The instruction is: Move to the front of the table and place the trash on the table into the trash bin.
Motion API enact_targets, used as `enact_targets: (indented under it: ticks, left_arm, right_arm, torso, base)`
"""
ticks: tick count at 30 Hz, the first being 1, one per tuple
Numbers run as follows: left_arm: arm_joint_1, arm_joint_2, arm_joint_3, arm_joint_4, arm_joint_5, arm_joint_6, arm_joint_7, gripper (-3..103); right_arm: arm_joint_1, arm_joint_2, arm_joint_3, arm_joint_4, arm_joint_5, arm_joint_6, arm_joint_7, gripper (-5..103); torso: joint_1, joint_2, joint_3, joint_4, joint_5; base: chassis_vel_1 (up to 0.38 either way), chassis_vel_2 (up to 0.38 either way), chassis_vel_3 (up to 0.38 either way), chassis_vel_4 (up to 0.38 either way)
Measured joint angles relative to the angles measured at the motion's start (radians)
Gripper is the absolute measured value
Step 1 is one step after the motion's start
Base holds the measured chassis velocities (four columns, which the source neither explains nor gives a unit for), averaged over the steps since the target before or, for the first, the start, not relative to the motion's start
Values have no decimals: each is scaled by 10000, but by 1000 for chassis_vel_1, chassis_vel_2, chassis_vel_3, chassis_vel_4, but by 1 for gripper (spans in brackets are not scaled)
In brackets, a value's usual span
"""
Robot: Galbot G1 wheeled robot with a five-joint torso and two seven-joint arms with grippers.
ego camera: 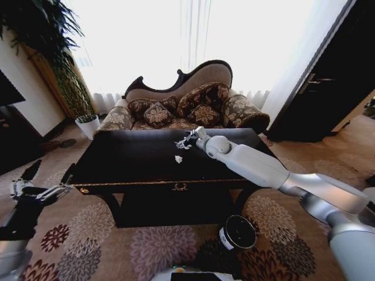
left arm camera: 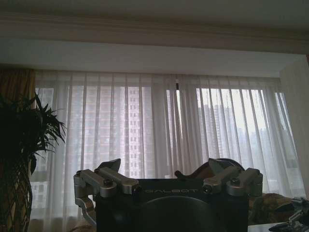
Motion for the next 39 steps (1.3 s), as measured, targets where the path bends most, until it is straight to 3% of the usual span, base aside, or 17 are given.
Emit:
enact_targets:
  ticks: [12,17,22,25,27,29,31,34,37,39]
  left_arm:
    - [-40,-27,61,30,-45,16,-1,100]
    - [-34,-46,62,13,-45,18,-1,100]
    - [-21,-85,6,-59,-176,63,-3,100]
    - [-14,-120,22,-34,-169,67,-4,100]
    - [-13,-129,39,-13,-144,64,-5,100]
    - [-16,-159,91,-6,-117,55,-5,100]
    - [-18,-167,103,-11,-113,54,-5,100]
    - [-28,-169,132,-27,-103,50,-5,100]
    - [-35,-145,132,-18,-102,47,-5,100]
    - [-51,-120,136,-11,-101,45,-5,100]
  right_arm:
    - [-217,-84,-52,-504,-289,-13,-478,100]
    - [-387,-76,-88,-766,-337,498,-624,100]
    - [-528,-76,-75,-798,-388,608,-821,86]
    - [-610,-81,-24,-780,-403,629,-854,70]
    - [-619,-84,-17,-777,-403,634,-862,70]
    - [-633,-104,-4,-783,-402,668,-919,54]
    - [-641,-109,-2,-784,-402,681,-935,54]
    - [-736,-171,70,-724,-363,761,-1024,37]
    - [-797,-226,140,-610,-308,801,-1088,32]
    - [-864,-335,228,-455,-236,866,-1167,21]
  torso:
    - [-1,0,0,0,0]
    - [-1,0,0,0,1]
    - [-1,0,0,0,1]
    - [-2,1,-2,0,2]
    - [-1,1,-1,0,1]
    - [-1,1,-1,0,0]
    - [-1,1,-1,1,0]
    - [-2,1,-1,1,1]
    - [-1,1,0,0,2]
    - [-1,1,-1,1,1]
  base:
    - [0,0,0,0]
    - [0,0,0,0]
    - [0,0,0,0]
    - [0,0,0,0]
    - [0,0,0,0]
    - [0,0,0,0]
    - [0,0,0,0]
    - [0,0,0,0]
    - [0,0,0,0]
    - [0,0,0,0]
